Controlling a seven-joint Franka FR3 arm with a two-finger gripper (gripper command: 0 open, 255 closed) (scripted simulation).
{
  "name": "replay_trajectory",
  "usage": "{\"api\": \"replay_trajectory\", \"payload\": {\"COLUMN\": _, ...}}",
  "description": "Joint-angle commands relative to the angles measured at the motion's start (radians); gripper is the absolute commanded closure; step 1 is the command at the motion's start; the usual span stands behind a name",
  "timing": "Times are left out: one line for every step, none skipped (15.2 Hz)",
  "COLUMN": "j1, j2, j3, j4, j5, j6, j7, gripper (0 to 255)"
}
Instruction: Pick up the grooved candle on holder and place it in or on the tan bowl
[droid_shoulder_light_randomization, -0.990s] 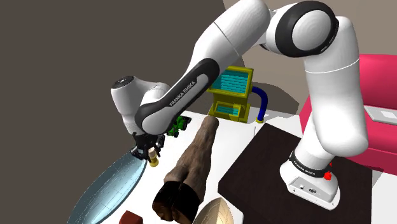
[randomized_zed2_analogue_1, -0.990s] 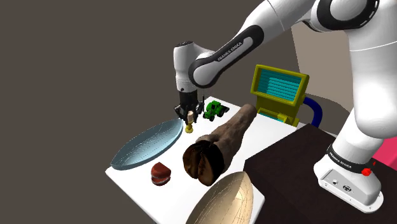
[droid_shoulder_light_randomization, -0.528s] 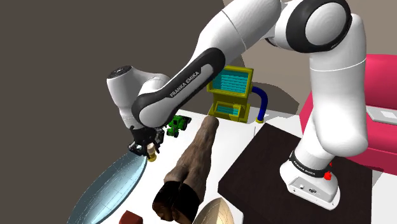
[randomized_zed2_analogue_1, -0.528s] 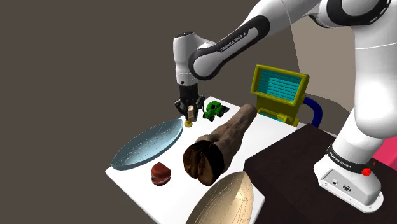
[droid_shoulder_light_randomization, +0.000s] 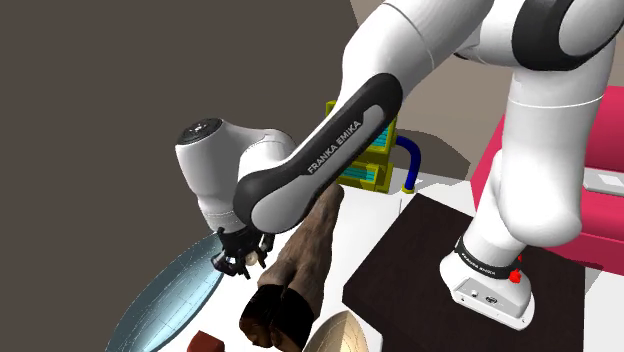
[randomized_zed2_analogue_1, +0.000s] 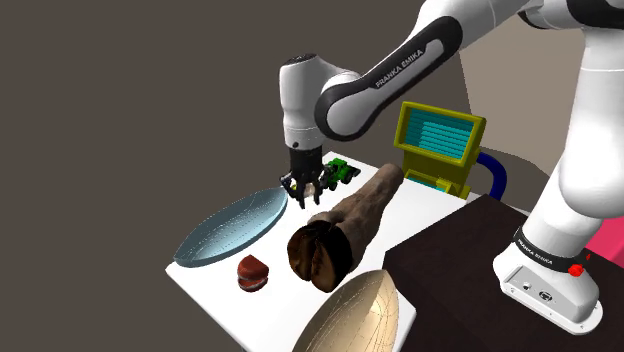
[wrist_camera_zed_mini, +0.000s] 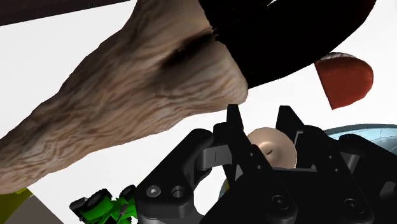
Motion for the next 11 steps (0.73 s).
{"api": "replay_trajectory", "payload": {"j1": 0.015, "j2": -0.037, "j3": 0.02, "j4": -0.046, "j5": 0.019, "j6": 0.015, "j7": 0.029, "gripper": 255}}
{"api": "replay_trajectory", "payload": {"j1": 0.024, "j2": -0.054, "j3": 0.031, "j4": -0.067, "j5": 0.029, "j6": 0.021, "j7": 0.044, "gripper": 255}}
{"api": "replay_trajectory", "payload": {"j1": 0.033, "j2": -0.071, "j3": 0.042, "j4": -0.086, "j5": 0.039, "j6": 0.026, "j7": 0.059, "gripper": 255}}
{"api": "replay_trajectory", "payload": {"j1": 0.042, "j2": -0.087, "j3": 0.053, "j4": -0.105, "j5": 0.049, "j6": 0.03, "j7": 0.074, "gripper": 255}}
{"api": "replay_trajectory", "payload": {"j1": 0.052, "j2": -0.103, "j3": 0.064, "j4": -0.122, "j5": 0.06, "j6": 0.035, "j7": 0.089, "gripper": 255}}
{"api": "replay_trajectory", "payload": {"j1": 0.062, "j2": -0.118, "j3": 0.075, "j4": -0.138, "j5": 0.07, "j6": 0.039, "j7": 0.105, "gripper": 255}}
{"api": "replay_trajectory", "payload": {"j1": 0.072, "j2": -0.132, "j3": 0.087, "j4": -0.153, "j5": 0.08, "j6": 0.042, "j7": 0.121, "gripper": 255}}
{"api": "replay_trajectory", "payload": {"j1": 0.083, "j2": -0.146, "j3": 0.098, "j4": -0.166, "j5": 0.09, "j6": 0.045, "j7": 0.137, "gripper": 255}}
{"api": "replay_trajectory", "payload": {"j1": 0.094, "j2": -0.159, "j3": 0.109, "j4": -0.179, "j5": 0.1, "j6": 0.047, "j7": 0.154, "gripper": 255}}
{"api": "replay_trajectory", "payload": {"j1": 0.105, "j2": -0.171, "j3": 0.121, "j4": -0.19, "j5": 0.11, "j6": 0.05, "j7": 0.171, "gripper": 255}}
{"api": "replay_trajectory", "payload": {"j1": 0.117, "j2": -0.182, "j3": 0.133, "j4": -0.201, "j5": 0.119, "j6": 0.051, "j7": 0.189, "gripper": 255}}
